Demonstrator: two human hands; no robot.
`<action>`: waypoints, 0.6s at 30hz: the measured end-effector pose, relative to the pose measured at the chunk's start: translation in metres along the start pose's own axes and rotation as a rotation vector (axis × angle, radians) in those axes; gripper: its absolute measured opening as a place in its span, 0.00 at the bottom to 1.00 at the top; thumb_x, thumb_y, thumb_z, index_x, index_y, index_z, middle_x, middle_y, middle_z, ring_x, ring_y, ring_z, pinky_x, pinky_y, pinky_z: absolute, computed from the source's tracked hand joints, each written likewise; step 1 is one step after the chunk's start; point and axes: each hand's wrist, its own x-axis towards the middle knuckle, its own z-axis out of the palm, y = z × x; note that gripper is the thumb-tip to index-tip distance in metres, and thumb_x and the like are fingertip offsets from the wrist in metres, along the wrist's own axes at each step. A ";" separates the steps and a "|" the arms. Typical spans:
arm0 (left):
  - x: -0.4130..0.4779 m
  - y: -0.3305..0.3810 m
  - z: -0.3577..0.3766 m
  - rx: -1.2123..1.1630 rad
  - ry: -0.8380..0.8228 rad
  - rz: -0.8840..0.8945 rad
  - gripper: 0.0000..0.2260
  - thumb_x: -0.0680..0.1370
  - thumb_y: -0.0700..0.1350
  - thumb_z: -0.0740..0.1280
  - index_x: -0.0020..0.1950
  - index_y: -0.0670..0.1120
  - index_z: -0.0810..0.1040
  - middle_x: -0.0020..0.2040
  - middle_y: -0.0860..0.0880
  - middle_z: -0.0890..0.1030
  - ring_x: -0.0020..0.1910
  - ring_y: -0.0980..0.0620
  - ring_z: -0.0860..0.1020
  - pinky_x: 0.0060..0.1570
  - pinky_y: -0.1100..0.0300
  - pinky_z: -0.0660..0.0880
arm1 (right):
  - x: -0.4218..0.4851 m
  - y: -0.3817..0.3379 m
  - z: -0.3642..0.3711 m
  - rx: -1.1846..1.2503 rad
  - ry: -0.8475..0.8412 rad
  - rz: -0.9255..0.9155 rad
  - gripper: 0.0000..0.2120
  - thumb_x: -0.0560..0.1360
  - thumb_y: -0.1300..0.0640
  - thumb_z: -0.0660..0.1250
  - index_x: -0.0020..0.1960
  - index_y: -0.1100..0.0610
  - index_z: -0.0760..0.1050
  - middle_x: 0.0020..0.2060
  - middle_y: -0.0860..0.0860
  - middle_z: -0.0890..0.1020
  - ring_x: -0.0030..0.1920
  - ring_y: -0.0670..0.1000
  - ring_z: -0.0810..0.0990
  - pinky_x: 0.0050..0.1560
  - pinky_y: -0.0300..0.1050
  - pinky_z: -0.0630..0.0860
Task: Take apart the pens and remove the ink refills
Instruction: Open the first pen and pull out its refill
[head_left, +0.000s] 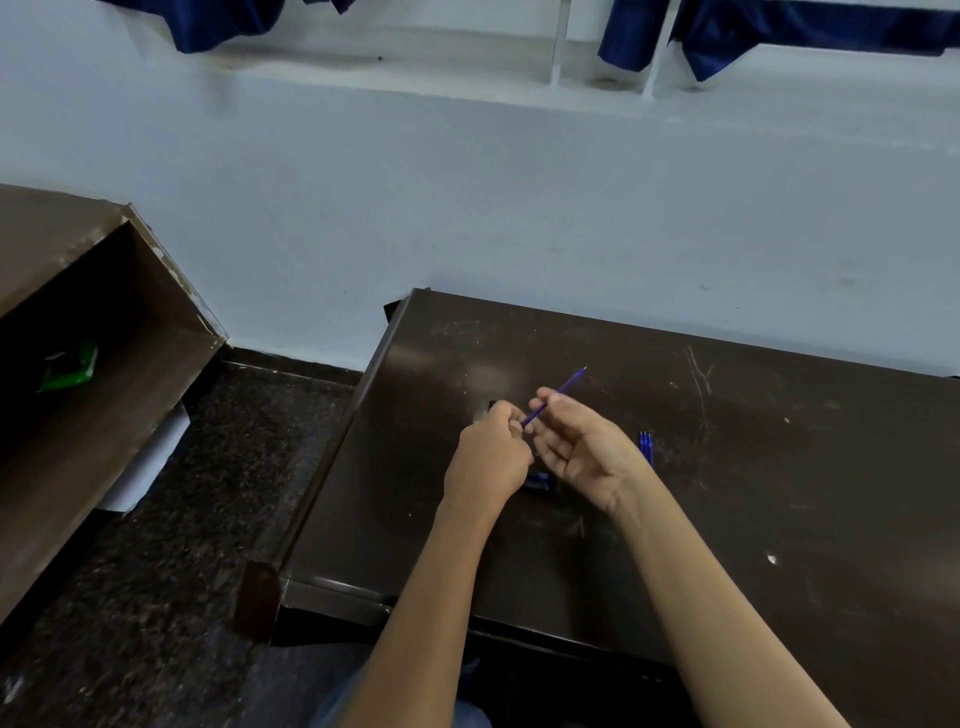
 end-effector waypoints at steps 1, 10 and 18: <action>0.000 0.000 0.000 0.001 0.001 -0.002 0.10 0.81 0.43 0.55 0.60 0.48 0.72 0.52 0.45 0.80 0.47 0.51 0.78 0.39 0.61 0.68 | -0.001 0.003 0.002 -0.038 -0.014 0.012 0.07 0.76 0.62 0.66 0.53 0.56 0.80 0.43 0.50 0.85 0.41 0.46 0.83 0.49 0.41 0.78; -0.001 0.000 -0.004 -0.064 -0.004 -0.022 0.10 0.80 0.40 0.56 0.54 0.50 0.73 0.52 0.46 0.80 0.47 0.51 0.78 0.35 0.64 0.66 | 0.031 -0.033 0.009 -0.191 0.223 -0.337 0.10 0.75 0.66 0.66 0.55 0.59 0.80 0.43 0.54 0.83 0.39 0.46 0.79 0.46 0.40 0.77; 0.007 -0.002 -0.004 -0.035 -0.004 -0.037 0.09 0.81 0.40 0.55 0.53 0.51 0.72 0.55 0.46 0.79 0.50 0.51 0.77 0.38 0.62 0.68 | 0.104 -0.030 0.002 -1.572 0.274 -0.417 0.17 0.76 0.67 0.59 0.57 0.55 0.81 0.55 0.58 0.82 0.53 0.60 0.80 0.56 0.55 0.78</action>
